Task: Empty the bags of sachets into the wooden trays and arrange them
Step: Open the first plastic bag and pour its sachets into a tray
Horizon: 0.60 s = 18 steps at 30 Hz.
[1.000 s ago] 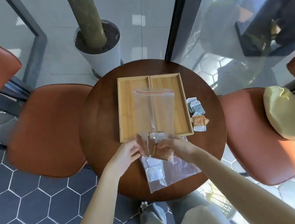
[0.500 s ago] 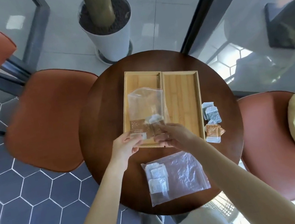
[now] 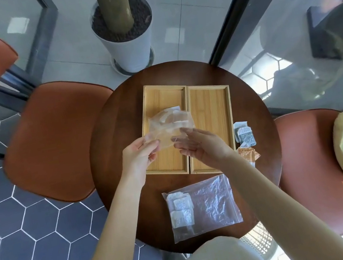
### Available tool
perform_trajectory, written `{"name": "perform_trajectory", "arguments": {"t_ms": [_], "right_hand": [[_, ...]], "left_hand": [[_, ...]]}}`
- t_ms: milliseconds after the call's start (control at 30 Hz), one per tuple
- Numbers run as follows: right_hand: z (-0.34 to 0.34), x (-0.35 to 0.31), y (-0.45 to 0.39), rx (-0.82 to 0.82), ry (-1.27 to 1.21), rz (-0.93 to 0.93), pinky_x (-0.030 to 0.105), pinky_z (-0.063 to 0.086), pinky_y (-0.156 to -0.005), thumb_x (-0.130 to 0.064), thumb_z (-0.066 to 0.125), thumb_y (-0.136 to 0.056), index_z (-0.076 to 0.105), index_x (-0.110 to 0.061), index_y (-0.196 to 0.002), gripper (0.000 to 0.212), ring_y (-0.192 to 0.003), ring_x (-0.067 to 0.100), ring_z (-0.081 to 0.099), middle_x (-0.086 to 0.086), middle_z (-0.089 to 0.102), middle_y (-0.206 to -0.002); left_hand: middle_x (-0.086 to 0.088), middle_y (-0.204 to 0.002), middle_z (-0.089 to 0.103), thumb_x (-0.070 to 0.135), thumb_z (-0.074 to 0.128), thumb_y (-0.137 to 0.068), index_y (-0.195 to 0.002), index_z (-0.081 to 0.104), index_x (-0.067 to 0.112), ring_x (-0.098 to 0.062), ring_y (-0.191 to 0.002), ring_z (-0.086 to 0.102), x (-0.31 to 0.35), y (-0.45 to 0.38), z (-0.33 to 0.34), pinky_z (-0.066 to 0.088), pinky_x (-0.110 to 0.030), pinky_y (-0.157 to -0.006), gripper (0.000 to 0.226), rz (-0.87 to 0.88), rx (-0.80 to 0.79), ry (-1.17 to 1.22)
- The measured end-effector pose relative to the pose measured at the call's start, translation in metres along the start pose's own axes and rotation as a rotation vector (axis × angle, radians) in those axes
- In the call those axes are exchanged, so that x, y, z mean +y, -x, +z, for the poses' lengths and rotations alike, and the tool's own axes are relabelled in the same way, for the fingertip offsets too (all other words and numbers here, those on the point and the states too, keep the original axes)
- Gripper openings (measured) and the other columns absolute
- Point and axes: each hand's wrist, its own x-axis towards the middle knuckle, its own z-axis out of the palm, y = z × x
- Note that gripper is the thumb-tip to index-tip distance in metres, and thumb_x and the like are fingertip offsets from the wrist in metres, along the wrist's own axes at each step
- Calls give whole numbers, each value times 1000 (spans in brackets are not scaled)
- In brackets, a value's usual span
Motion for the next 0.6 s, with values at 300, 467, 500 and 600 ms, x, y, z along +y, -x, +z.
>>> {"name": "perform_trajectory", "arguments": {"t_ms": [300, 467, 500, 600], "right_hand": [[5, 1, 16, -61, 96, -6, 26, 55, -68, -13, 42, -96, 53, -9, -120, 26, -76, 14, 71, 5, 75, -92], [6, 9, 31, -88, 195, -10, 28, 47, -71, -19, 45, -96, 56, -16, -118, 25, -79, 13, 69, 1, 74, -97], [5, 12, 34, -96, 207, -7, 29, 47, -72, -20, 45, -95, 57, -16, -117, 25, -80, 13, 68, 1, 73, -98], [1, 21, 41, -84, 240, 24, 31, 45, -77, -28, 42, -95, 58, -13, -118, 32, -85, 13, 67, 1, 74, -96]], "left_hand": [[-1, -96, 68, 13, 68, -81, -119, 61, 13, -13, -84, 64, 8, 13, -9, 50, -24, -73, 38, 83, -9, -156], [-5, -82, 68, 9, 65, -82, -94, 69, 26, -18, -80, 60, 14, 33, -19, 48, -26, -73, 20, 119, -82, -111], [-9, -85, 68, 10, 65, -83, -94, 68, 26, -20, -82, 60, 14, 37, -22, 48, -27, -75, 20, 119, -100, -110], [-13, -95, 67, 11, 65, -83, -112, 64, 16, -19, -86, 63, 7, 47, -31, 50, -26, -77, 30, 56, -136, -142]]}}
